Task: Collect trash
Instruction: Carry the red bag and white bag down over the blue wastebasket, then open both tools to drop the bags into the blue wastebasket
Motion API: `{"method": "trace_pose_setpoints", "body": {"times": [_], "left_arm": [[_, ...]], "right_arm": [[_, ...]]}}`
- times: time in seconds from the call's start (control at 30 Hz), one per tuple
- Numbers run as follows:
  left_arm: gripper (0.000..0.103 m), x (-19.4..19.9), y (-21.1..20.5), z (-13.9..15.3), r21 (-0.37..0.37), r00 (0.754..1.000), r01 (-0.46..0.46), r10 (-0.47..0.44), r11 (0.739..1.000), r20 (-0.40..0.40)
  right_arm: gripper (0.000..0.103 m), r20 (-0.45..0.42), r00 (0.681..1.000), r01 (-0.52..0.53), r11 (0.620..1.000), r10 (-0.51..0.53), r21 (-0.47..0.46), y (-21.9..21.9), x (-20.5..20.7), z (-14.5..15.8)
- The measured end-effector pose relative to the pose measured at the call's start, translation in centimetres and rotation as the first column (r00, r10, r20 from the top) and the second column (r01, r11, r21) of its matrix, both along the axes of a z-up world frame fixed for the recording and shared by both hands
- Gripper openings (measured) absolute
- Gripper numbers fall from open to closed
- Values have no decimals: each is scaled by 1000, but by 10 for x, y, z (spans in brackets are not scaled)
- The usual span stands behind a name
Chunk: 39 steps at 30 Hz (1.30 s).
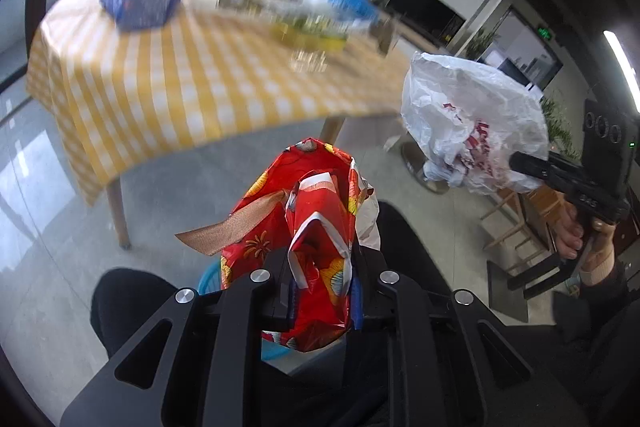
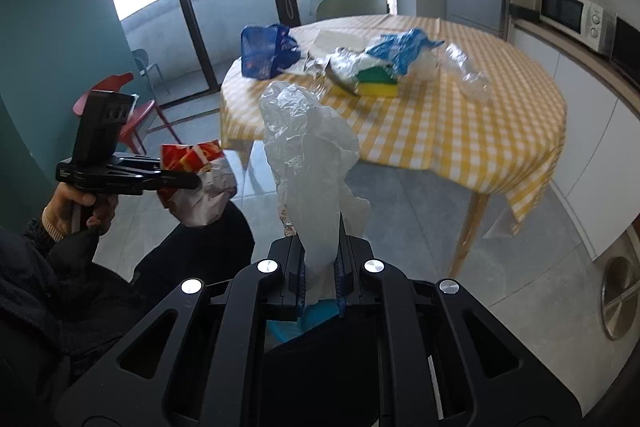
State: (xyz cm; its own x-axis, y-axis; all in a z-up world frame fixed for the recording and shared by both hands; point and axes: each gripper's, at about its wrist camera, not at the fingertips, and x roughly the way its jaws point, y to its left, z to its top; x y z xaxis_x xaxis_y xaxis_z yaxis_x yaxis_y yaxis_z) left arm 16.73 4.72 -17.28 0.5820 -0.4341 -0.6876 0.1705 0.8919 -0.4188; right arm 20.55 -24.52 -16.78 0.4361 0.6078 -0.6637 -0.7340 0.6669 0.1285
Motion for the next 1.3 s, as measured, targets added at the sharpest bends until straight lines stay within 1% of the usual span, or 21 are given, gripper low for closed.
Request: {"method": "trace_pose_setpoints", "body": {"times": [0.13,0.2,0.27,0.37,0.43,0.47,0.53,0.6,0.67,0.73,0.83,0.9,0.97,1.0,1.07,1.1,1.17,1.2,1.27,1.3], "left_arm": [[18,12,-4,-39,-2,995,18,-18,1000,-102],[18,20,-6,-59,7,987,25,-24,1000,-158],[18,28,-7,-78,36,978,27,-19,999,-208],[17,41,-7,-107,26,960,34,-26,999,-279],[17,47,-10,-124,50,947,53,-34,997,-319],[17,52,-12,-131,58,939,62,-38,996,-343],[17,58,-14,-145,52,923,81,-55,995,-380],[17,63,-17,-160,67,909,100,-64,993,-411],[17,66,-18,-171,83,893,119,-70,989,-444],[17,72,-19,-183,79,873,133,-79,988,-481],[17,76,-22,-195,81,848,150,-86,985,-522],[17,76,-26,-207,88,833,173,-97,981,-545],[17,78,-29,-219,88,815,192,-109,977,-569],[17,79,-31,-224,98,807,205,-112,974,-579],[17,81,-33,-226,75,797,217,-133,973,-589],[17,83,-34,-228,63,793,221,-142,973,-592],[17,86,-36,-237,54,777,234,-153,971,-610],[17,87,-37,-243,45,766,237,-158,970,-623],[18,88,-41,-253,32,730,261,-176,965,-660],[19,88,-43,-255,33,719,274,-182,961,-671]], "right_arm": [[10,-50,998,-41,998,38,-44,14,1,-27],[10,-96,994,-59,997,53,-58,22,7,-43],[10,-126,991,-60,994,49,-88,31,16,-62],[10,-195,980,-67,990,43,-120,44,31,-94],[10,-233,972,-76,987,41,-145,53,40,-117],[10,-256,966,-80,985,39,-152,57,44,-129],[10,-304,952,-88,981,32,-170,67,54,-151],[10,-325,945,-90,975,19,-205,78,63,-174],[10,-373,928,-95,968,2,-230,87,72,-194],[10,-413,910,-102,961,-15,-258,96,81,-213],[10,-445,895,-127,940,-29,-317,112,89,-239],[10,-490,870,-137,934,-45,-329,119,96,-255],[10,-520,852,-139,931,-60,-336,124,105,-267],[10,-528,846,-145,921,-74,-361,127,110,-276],[10,-537,839,-156,904,-92,-398,129,111,-289],[10,-552,828,-169,898,-93,-406,131,112,-293],[10,-571,815,-184,892,-96,-412,134,114,-299],[10,-578,810,-186,889,-102,-418,134,117,-301],[11,-579,807,-183,883,-116,-431,135,119,-306],[11,-586,802,-186,882,-119,-433,136,118,-306]]}}
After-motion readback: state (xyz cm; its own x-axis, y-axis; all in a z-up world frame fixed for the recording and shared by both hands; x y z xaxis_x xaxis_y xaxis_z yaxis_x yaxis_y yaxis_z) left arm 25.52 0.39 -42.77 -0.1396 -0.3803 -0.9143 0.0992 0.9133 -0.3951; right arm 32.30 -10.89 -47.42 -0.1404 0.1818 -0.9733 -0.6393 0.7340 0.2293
